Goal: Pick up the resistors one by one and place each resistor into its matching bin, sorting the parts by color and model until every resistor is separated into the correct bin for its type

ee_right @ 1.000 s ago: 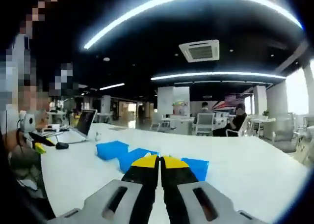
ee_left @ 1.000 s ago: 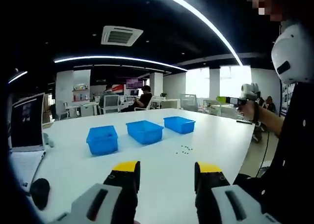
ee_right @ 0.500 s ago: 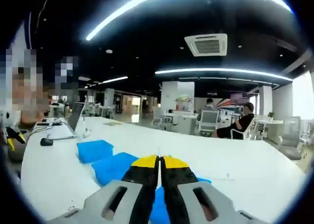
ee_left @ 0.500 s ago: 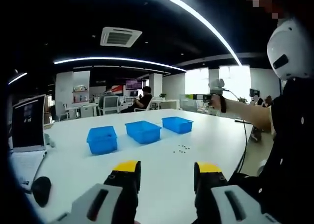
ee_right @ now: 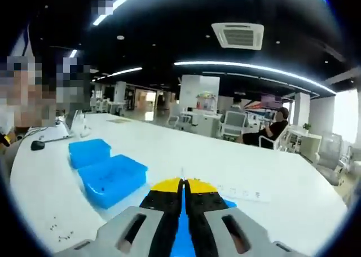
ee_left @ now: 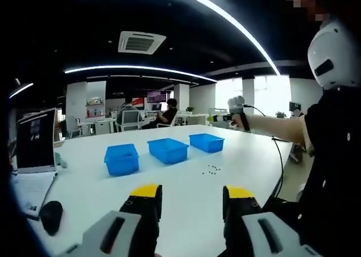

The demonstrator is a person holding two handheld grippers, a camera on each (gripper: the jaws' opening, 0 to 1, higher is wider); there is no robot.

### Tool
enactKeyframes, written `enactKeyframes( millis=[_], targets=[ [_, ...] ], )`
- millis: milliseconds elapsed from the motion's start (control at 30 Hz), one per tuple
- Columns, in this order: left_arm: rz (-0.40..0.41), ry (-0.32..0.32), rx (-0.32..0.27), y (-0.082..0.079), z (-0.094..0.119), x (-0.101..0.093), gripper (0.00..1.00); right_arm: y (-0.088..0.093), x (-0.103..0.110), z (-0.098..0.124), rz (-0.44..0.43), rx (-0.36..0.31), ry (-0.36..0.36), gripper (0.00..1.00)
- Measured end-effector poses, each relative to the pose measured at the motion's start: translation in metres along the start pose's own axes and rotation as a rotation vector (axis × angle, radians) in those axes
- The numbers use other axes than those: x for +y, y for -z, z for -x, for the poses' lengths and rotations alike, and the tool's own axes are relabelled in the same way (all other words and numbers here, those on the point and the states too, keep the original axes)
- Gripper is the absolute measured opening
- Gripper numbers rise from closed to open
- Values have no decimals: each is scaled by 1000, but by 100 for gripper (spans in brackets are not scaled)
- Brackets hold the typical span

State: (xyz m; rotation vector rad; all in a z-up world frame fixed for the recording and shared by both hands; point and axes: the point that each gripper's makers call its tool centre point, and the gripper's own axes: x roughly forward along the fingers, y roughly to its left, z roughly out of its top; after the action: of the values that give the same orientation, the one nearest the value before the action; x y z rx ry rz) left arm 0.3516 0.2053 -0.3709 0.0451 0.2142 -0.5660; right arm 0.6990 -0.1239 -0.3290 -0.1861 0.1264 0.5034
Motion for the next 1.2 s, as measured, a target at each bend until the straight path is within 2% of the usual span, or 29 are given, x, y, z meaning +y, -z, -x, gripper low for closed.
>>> enactKeyframes(
  millis=[67,200,267,567,767,1000,1067,1200],
  targets=[
    [0,4,-1,0,0,-1,45,2,2,0,4,5,-2,6],
    [-2,8,-1,0,0,-1,45,0,6,5,25,-2,-1,26],
    [-2,13,-2,0,0,-2,45,-2,6,8,38,-9,7,30],
    [0,17,-9,-1,-3,-2,45,-8,20,39,44,-45,-5,34],
    [-1,26,-12,-2,-8,-2,45,-5,46,84,60,-108,-54,36],
    [-5,46,-16,-4,-21,-6,45,10,78,141,45,-146,-111,39],
    [-5,54,-14,-4,-24,-7,45,19,87,161,35,-141,-113,39],
    [-15,60,6,0,-30,-7,46,34,92,191,21,-116,-75,39]
  ],
)
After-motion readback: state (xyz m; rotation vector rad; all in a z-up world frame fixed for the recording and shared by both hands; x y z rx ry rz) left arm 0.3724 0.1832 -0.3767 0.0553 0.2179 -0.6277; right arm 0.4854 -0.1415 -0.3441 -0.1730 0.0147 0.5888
